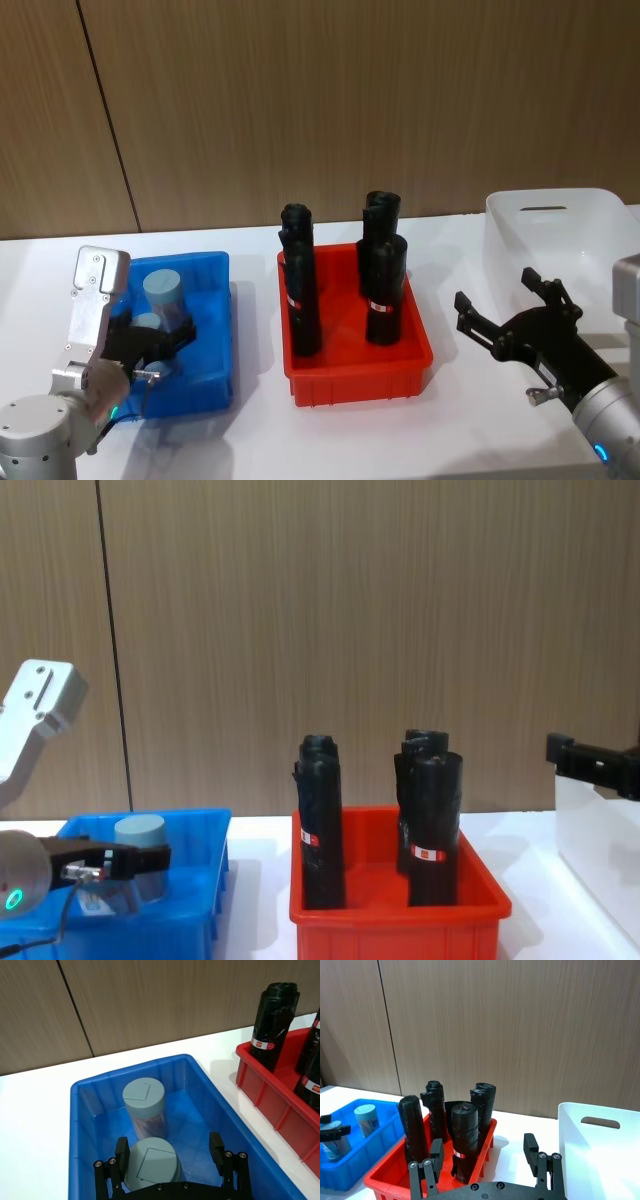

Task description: Pick the cotton swabs from the blue box and place them into the white box.

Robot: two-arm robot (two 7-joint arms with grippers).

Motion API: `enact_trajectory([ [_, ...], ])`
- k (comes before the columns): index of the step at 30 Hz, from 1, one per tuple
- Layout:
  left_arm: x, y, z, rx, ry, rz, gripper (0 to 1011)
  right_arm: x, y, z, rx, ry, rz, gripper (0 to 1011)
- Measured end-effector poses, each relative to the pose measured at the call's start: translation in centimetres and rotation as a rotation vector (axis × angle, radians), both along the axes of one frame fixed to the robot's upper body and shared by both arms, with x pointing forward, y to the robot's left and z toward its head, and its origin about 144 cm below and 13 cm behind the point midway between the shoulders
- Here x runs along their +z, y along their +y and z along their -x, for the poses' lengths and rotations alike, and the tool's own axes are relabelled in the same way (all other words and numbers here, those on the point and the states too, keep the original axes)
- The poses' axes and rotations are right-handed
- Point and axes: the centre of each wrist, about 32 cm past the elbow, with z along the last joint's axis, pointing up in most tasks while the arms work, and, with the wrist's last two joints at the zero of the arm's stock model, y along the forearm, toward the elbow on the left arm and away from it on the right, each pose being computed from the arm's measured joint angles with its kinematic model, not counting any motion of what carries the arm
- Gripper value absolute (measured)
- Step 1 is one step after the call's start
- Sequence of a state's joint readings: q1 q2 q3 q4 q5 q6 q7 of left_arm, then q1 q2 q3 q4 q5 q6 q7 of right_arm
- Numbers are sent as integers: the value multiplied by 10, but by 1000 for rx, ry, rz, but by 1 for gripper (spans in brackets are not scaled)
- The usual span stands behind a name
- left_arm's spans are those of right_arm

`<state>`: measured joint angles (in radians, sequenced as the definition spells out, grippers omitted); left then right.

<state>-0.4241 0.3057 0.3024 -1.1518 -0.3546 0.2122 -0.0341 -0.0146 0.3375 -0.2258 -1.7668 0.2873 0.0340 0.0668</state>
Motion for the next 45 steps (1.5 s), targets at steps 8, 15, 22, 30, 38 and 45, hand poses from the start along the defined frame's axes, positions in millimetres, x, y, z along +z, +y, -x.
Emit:
enact_trajectory([
  [8, 4, 2, 5, 25, -11, -33, 1004, 0, 0, 0, 0, 0, 0, 1002],
  [15, 7, 3, 7, 32, -35, -50, 1004, 0, 0, 0, 0, 0, 0, 1002],
  [22, 11, 5, 8, 39, -56, -63, 1004, 0, 0, 0, 0, 0, 0, 1002],
  [30, 10, 7, 8, 52, -56, -57, 1004, 0, 0, 0, 0, 0, 0, 1002],
  [38, 6, 9, 5, 59, -43, -29, 1004, 0, 0, 0, 0, 0, 0, 1002],
  [45, 2, 9, 2, 56, -34, -6, 1004, 0, 0, 0, 0, 0, 0, 1002],
])
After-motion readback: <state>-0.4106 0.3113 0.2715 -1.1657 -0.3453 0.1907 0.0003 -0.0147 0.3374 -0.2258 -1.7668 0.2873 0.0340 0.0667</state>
